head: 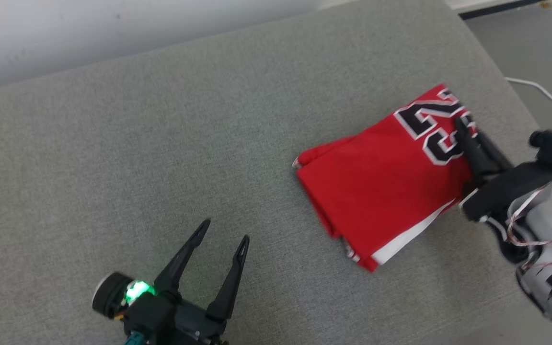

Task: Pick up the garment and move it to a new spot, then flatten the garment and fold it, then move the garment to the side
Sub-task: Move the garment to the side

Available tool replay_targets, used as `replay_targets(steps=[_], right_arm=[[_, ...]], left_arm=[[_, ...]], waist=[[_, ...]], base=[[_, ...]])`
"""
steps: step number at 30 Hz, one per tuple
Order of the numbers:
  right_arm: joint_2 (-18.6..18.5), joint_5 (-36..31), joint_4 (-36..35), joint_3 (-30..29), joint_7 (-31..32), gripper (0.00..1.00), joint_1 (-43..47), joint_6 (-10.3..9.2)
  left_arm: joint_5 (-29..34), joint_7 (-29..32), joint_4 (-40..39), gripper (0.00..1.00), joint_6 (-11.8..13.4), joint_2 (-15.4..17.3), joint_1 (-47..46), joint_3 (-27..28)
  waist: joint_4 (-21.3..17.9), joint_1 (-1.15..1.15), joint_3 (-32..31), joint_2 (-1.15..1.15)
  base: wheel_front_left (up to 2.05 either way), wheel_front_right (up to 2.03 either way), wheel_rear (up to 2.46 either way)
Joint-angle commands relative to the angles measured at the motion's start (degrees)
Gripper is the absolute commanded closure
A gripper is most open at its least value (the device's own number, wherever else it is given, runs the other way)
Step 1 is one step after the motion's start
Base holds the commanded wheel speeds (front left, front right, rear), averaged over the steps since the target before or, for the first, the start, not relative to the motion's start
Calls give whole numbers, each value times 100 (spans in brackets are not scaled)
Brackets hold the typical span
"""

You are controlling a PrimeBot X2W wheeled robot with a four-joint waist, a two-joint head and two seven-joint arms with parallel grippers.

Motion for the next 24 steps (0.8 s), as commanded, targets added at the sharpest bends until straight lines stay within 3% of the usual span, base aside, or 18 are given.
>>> replay_targets(steps=[1,15,24], right_arm=[[-112,-62,-5,-88,-28,100,-205,-2],[-722,-233,167,-996,-28,100,-1209,-2],[-994,-420,345,-1605,-29,100,-1416,-2]], left_arm=[[42,-20,-83,0,-51,64,-202,-53],[-75,370,-921,0,-156,85,-1424,-387],[-21,606,-1253,0,-185,181,-1852,-573]], waist=[[123,0,484,0],[69,0,1764,0],[1,0,2059,0]], base=[[0,0,0],[0,0,0],[0,0,0]])
